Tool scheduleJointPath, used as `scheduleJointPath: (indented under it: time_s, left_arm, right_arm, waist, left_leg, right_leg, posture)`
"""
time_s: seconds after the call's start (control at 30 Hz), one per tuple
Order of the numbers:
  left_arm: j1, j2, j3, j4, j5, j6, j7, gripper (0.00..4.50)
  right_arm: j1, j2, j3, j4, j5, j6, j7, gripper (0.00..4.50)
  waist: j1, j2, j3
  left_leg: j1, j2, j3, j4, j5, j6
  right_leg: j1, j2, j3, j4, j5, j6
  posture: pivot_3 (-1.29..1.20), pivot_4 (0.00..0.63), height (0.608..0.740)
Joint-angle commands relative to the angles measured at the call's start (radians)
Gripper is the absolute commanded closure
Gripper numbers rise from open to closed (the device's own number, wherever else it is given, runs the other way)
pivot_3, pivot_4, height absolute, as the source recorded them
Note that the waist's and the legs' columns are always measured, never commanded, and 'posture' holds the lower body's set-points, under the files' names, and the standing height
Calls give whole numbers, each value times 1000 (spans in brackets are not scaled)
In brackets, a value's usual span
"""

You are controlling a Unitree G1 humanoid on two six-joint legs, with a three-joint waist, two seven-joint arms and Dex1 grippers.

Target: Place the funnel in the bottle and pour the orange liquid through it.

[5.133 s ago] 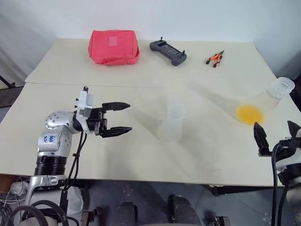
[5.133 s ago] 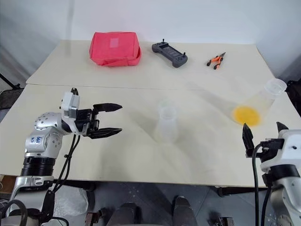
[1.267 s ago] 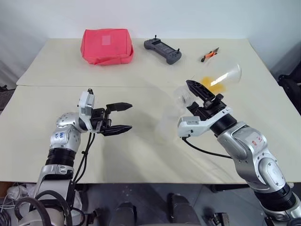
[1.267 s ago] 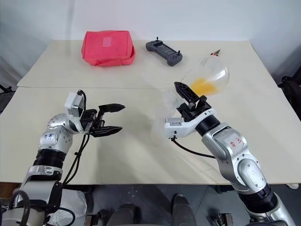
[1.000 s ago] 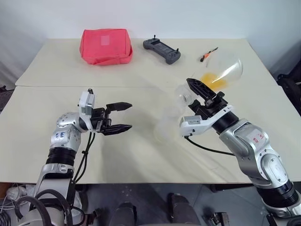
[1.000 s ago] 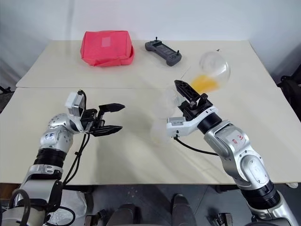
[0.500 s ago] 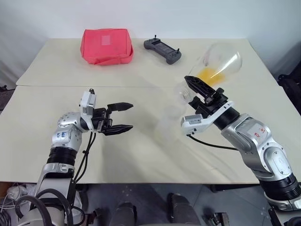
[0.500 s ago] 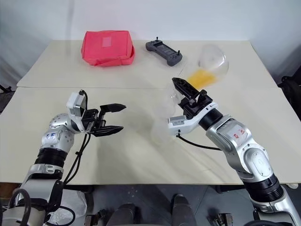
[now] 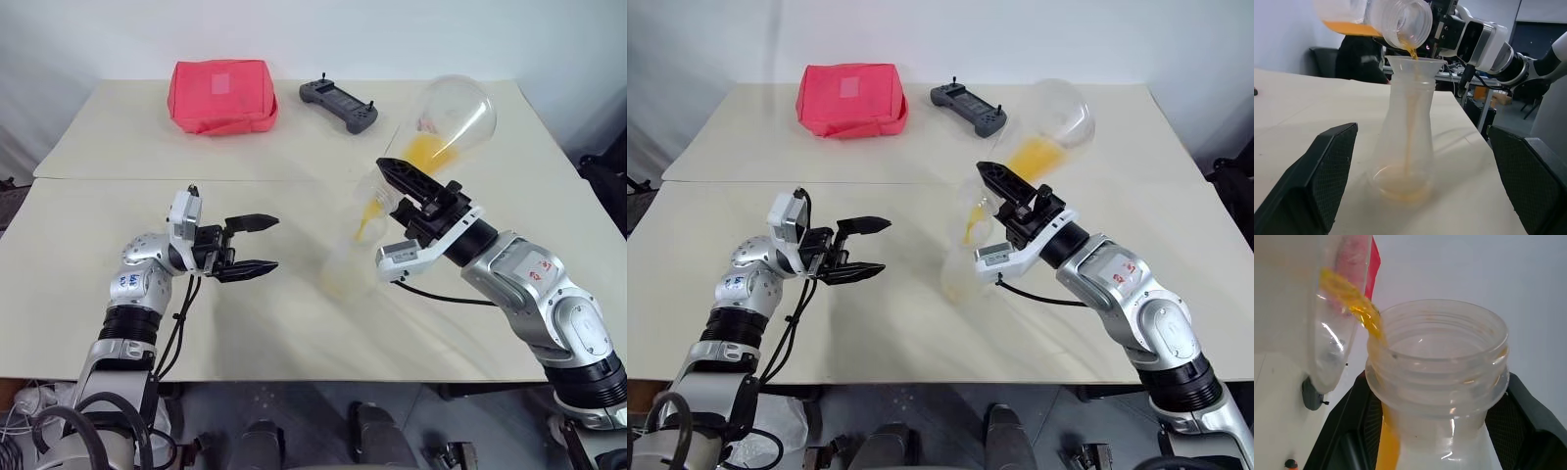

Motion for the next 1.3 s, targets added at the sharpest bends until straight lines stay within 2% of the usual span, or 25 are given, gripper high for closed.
scheduleJointPath:
  time_s: [0.03, 1.3]
  left_arm:
    - [-26, 0, 1, -7, -31, -9, -112, 0]
    - [-17, -2, -3, -26, -49, -12, -112, 0]
  right_arm:
    - [-24, -12, -45, -12, 0, -9, -22, 2038]
    - [-66, -26, -48, 40, -8, -88, -64, 2038]
  waist:
    - [0, 0, 0]
    - [-1, 0, 0]
  left_leg:
    - [0, 0, 0, 0, 0, 0]
    - [0, 0, 0, 0, 0, 0]
  right_leg:
    - [0, 0, 0, 0, 0, 0]
    - [0, 0, 0, 0, 0, 0]
  posture:
    - [0, 150, 740]
    - [0, 150, 740]
